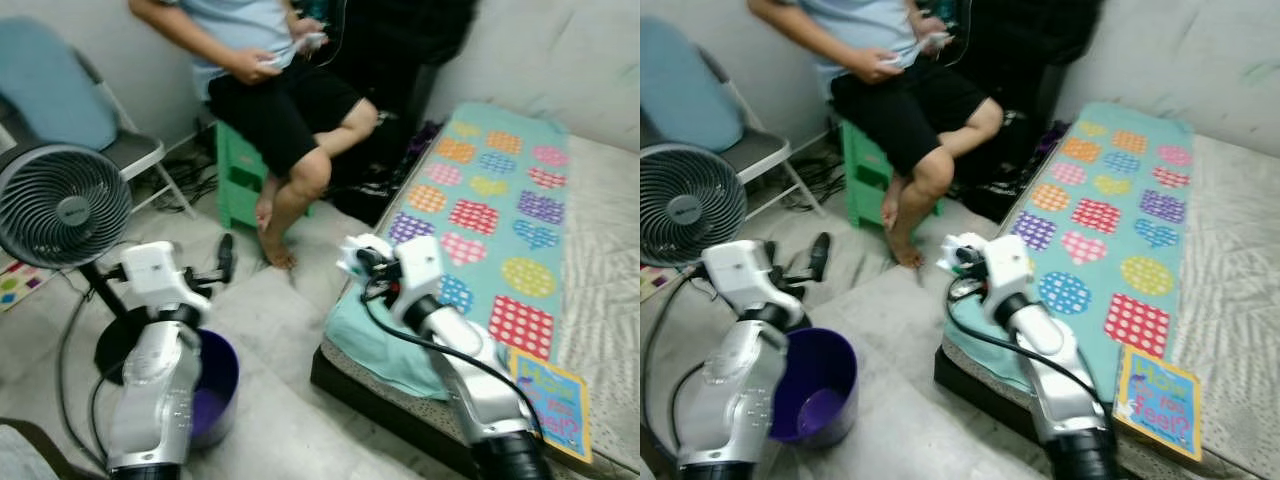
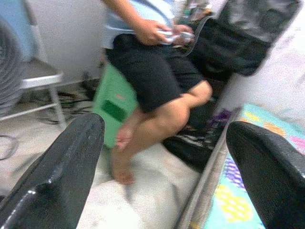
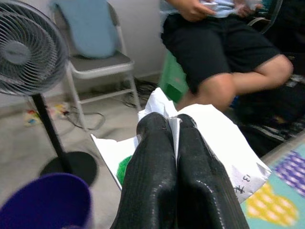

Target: Clean up the room

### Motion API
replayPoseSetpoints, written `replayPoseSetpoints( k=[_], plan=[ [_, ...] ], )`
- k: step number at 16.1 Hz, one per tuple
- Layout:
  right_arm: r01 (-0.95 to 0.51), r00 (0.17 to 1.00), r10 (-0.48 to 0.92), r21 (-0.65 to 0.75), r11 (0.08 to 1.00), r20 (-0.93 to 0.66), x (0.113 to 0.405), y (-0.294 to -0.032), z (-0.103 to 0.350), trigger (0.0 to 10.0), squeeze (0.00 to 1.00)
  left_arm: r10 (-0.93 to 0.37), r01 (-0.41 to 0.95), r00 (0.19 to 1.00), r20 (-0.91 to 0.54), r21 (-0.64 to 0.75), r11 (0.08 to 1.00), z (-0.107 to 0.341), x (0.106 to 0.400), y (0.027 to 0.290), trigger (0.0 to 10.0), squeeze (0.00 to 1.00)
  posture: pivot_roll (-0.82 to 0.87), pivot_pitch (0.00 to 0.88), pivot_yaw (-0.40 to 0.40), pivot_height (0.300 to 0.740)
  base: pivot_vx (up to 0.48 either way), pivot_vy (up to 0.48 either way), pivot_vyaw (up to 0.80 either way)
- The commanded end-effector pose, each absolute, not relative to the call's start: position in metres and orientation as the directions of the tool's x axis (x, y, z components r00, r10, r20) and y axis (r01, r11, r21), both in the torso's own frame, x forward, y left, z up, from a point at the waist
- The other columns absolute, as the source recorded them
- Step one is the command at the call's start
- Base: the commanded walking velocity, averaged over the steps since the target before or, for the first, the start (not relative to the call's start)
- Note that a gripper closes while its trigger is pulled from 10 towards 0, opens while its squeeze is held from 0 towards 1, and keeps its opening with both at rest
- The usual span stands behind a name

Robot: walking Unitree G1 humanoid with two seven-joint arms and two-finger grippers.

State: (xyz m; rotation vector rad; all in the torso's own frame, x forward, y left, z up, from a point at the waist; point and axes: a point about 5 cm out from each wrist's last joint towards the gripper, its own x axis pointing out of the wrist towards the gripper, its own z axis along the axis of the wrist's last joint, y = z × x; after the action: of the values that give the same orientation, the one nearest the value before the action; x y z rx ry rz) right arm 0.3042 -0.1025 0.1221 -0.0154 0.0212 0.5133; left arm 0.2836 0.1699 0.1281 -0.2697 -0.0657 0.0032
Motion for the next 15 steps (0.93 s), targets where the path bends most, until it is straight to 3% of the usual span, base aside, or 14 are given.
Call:
replayPoseSetpoints(
  k=[1, 7, 15],
  plan=[
    [-0.472, 0.882, 0.472, -0.02, 0.881, -0.013, 0.3065, -0.1088, 0.126, 10.0, 0.0, -0.023, 0.046, 0.996, 0.09, -0.269, 0.962, 0.1319, 0.284, 0.1638, 10.0, 0.0, -0.09, 0.0, -0.026, 0.74, 0.0, 0.0, 0.0],
    [-0.478, 0.878, 0.478, -0.029, 0.878, -0.011, 0.307, -0.1084, 0.1269, 10.0, 0.0, -0.051, 0.081, 0.992, 0.115, -0.28, 0.957, 0.1349, 0.2835, 0.162, 10.0, 0.0, -0.09, 0.0, -0.026, 0.74, 0.0, 0.0, 0.0],
    [-0.474, 0.88, 0.474, -0.023, 0.88, -0.007, 0.3081, -0.1092, 0.1276, 10.0, 0.0, -0.057, 0.09, 0.991, 0.124, -0.283, 0.955, 0.136, 0.2843, 0.1613, 10.0, 0.0, -0.09, 0.0, -0.027, 0.74, 0.273, 0.0, 0.0]
  ],
)
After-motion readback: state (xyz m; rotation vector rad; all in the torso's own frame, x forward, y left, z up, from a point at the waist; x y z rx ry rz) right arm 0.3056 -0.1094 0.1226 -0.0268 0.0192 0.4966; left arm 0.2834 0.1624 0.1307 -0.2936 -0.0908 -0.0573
